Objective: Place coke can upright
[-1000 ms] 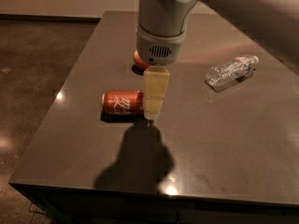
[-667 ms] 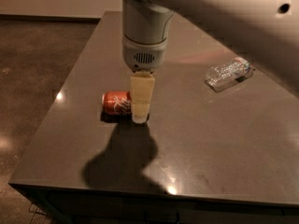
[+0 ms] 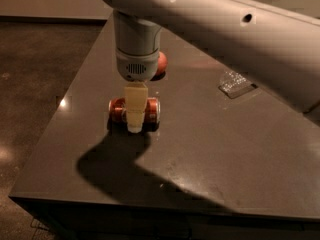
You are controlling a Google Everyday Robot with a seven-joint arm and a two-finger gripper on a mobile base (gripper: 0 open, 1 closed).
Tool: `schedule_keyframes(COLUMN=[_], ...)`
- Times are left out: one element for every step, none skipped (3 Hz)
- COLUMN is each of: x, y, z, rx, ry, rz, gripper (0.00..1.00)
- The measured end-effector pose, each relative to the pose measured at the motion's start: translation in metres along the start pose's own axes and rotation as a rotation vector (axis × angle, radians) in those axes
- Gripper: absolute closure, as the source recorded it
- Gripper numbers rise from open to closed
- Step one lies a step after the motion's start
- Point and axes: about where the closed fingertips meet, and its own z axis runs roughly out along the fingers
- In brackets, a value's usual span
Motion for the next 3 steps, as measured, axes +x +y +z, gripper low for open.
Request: schedule_keyframes(x=[-0.01, -0.016, -0.022], y=[-0.002, 0.002, 0.011], z=[0.01, 0.02, 0.028], rx=[-0.018, -0.041, -0.059], ry=[0.0, 0.0, -0.002], rz=[0.01, 0.019, 0.016], gripper=[0.0, 0.0, 0.0])
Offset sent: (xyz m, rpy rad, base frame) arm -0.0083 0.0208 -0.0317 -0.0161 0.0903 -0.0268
